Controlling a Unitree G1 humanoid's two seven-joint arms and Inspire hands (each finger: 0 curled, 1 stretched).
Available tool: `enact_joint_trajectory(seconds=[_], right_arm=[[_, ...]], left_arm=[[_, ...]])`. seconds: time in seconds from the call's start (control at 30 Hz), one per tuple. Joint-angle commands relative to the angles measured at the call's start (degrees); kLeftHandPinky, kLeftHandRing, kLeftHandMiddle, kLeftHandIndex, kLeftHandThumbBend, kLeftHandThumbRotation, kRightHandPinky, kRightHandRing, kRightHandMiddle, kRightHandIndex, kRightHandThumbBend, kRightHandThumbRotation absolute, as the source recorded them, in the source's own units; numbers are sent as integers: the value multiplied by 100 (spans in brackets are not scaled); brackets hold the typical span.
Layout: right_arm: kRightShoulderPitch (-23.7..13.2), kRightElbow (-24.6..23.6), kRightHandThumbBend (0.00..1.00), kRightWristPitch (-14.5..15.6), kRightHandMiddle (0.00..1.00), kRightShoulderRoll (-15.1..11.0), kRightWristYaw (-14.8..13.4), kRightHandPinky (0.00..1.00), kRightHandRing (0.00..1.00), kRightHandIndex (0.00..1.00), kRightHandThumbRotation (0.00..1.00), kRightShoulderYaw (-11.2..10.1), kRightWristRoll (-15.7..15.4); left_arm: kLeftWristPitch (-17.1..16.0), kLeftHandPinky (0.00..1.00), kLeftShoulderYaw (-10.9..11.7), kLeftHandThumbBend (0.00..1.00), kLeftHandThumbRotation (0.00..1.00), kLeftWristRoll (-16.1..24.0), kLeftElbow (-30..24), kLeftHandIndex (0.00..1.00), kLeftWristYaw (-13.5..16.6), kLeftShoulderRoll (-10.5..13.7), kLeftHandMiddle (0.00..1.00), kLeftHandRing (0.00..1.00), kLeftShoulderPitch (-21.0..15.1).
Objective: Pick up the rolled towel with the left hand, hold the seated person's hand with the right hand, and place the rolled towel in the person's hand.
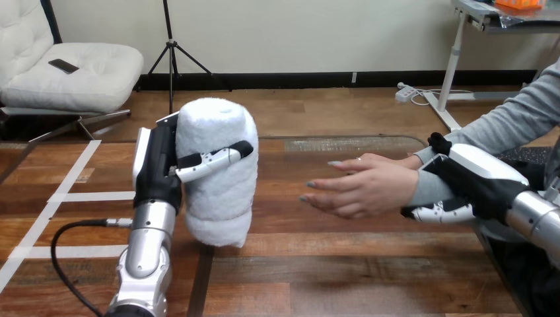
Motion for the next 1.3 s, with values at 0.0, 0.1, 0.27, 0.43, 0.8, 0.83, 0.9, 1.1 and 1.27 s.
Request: enact_joint_trajectory(seconds=[0.0,0.1,0.27,0.43,0.8,0.83,0.9,1.1,1.27], right_arm=[[-709,-85,47,-53,26,245,-25,16,20,28,47,-168,179],[-728,-89,47,-54,26,258,-35,16,20,27,47,-158,164],[-756,-93,46,-69,27,278,-20,16,21,28,43,-146,156],[-780,-81,46,-77,26,303,31,16,20,28,42,-154,181],[-820,-80,47,-29,26,345,90,15,19,28,46,-154,176],[-821,-82,47,-25,26,346,96,15,19,28,46,-155,177],[-825,-89,47,5,26,353,112,15,19,28,47,-156,181],[-832,-105,47,-13,26,358,97,15,19,29,47,-142,156],[-831,-99,47,-85,26,369,85,15,19,28,44,-146,161]], left_arm=[[-64,36,77,71,0,-120,-30,39,3,-44,39,38,-713],[-64,36,78,71,0,-133,1,39,-26,-66,39,38,-742],[-36,37,76,70,0,-188,61,39,-102,-106,40,39,-798],[-13,37,43,70,0,-170,110,39,-95,-127,40,39,-849],[90,37,36,70,0,-169,207,39,-94,-238,40,39,-990],[95,37,39,70,0,-174,212,39,-99,-247,40,39,-997],[125,37,48,70,0,-191,227,39,-109,-282,40,39,-1025],[133,37,57,70,0,-207,264,39,-129,-367,40,39,-1087],[200,38,60,71,0,-209,299,39,-110,-443,40,39,-1145]])
